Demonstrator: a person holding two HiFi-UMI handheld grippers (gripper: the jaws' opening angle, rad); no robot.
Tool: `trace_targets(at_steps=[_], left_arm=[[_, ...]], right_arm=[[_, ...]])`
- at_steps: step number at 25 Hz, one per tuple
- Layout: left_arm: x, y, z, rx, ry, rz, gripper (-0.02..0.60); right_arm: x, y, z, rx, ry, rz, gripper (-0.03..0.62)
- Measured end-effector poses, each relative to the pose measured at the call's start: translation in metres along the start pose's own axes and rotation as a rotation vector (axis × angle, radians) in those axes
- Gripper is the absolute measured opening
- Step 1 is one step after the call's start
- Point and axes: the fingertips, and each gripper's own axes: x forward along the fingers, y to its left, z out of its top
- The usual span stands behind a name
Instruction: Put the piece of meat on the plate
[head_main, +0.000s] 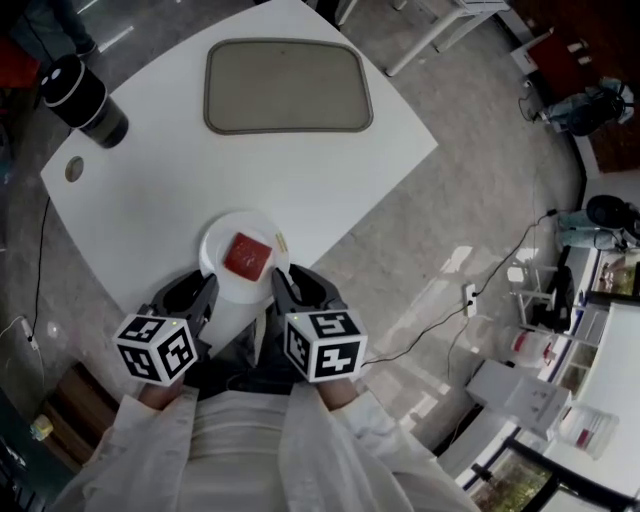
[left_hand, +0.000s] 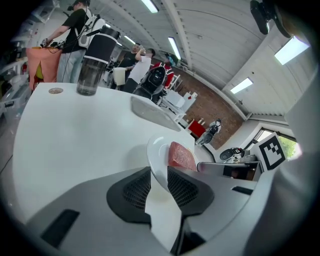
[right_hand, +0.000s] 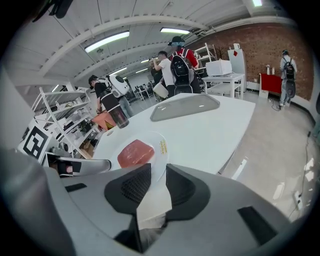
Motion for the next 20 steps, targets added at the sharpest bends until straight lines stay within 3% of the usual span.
trace_targets(at_steps=[20], left_arm=[[0.064,-0.016,0.078,-0.078,-0.096,0.175,0.106]], right_arm=[[0.05,-0.053,0.106,-0.138,0.044,0.19,0.1]])
